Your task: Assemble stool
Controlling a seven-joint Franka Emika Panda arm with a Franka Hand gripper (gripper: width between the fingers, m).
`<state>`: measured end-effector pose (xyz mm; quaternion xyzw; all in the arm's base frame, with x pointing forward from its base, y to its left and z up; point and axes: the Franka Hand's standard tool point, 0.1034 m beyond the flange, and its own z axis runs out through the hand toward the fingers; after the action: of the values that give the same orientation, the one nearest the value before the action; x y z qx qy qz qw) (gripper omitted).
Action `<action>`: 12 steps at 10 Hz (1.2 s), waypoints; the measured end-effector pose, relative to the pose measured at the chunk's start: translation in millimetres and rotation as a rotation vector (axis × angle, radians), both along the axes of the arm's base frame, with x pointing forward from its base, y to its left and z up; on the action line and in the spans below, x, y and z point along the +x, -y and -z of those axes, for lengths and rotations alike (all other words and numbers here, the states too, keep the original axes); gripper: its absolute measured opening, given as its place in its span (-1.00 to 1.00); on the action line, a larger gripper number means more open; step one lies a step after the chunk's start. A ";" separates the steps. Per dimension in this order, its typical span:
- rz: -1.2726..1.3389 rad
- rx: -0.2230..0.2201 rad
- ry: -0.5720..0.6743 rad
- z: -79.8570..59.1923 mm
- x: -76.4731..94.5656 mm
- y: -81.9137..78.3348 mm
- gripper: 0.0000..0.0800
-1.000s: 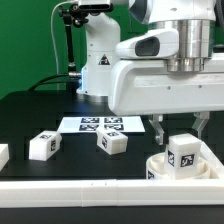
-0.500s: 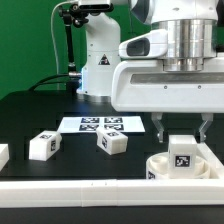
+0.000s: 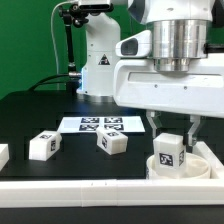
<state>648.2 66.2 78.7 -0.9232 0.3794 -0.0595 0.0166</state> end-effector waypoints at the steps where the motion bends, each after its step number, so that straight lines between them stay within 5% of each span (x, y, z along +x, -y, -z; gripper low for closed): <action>1: 0.084 0.006 -0.004 0.1 -1.1 2.0 -0.14; 5: 0.173 0.008 -0.024 -0.7 -3.2 3.8 -0.13; 6: 0.136 0.004 -0.043 -3.5 -5.2 2.4 0.37; 7: 0.085 0.001 -0.048 -9.0 -5.5 2.8 0.37; 8: 0.015 -0.003 -0.071 -17.5 -8.9 4.7 0.58; 12: -0.194 -0.012 -0.131 -29.9 -14.5 20.0 0.62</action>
Offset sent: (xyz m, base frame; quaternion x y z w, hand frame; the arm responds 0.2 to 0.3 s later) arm 0.0000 0.0000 0.0000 0.0000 0.0000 0.0650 0.9979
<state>633.7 46.2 108.6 -0.9575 0.2882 0.0005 -0.0084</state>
